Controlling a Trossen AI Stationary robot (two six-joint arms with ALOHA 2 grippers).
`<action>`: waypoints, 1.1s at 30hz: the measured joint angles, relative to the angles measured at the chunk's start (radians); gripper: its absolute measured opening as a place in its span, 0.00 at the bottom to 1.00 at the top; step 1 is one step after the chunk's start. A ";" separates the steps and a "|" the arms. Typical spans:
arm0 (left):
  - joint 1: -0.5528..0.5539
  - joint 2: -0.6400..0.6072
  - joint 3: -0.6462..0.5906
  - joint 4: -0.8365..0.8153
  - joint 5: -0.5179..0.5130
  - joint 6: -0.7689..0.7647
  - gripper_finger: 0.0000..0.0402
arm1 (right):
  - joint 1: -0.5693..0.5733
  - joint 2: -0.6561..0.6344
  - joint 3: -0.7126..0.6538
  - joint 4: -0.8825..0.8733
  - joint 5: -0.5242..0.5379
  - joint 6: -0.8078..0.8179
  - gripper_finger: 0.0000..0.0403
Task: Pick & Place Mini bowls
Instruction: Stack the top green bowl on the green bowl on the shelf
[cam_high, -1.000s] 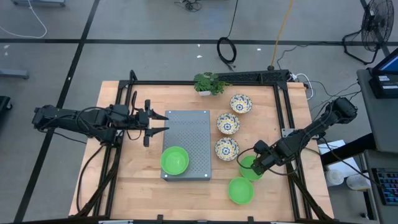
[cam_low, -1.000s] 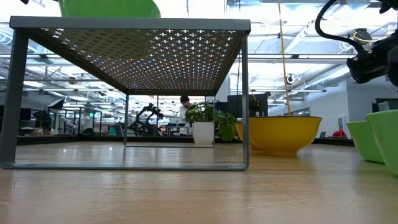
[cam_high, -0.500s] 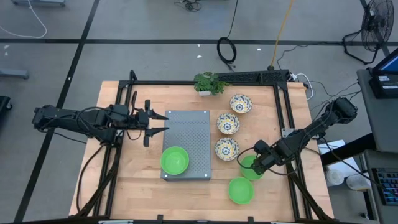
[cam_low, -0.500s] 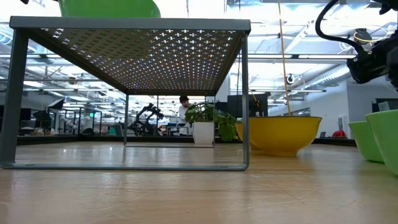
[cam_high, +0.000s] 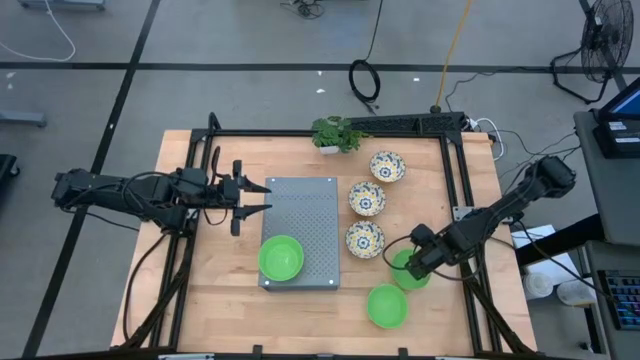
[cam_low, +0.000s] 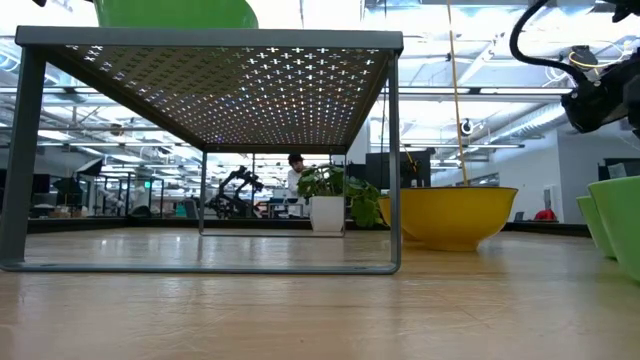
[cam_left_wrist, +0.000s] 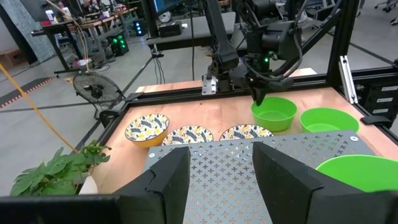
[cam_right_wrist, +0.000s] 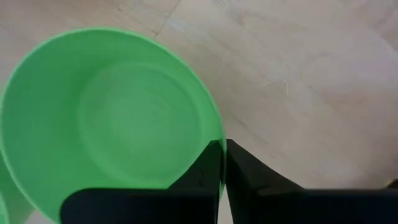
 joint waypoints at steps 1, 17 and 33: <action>0.000 0.000 0.000 0.000 0.000 0.000 0.45 | 0.000 -0.009 0.002 -0.003 0.003 0.000 0.01; 0.000 0.000 0.000 0.000 0.000 0.000 0.45 | 0.000 -0.223 0.027 -0.002 0.242 -0.016 0.00; 0.000 0.009 0.000 0.005 0.000 -0.020 0.45 | -0.016 -0.264 -0.033 0.737 1.081 -0.991 0.00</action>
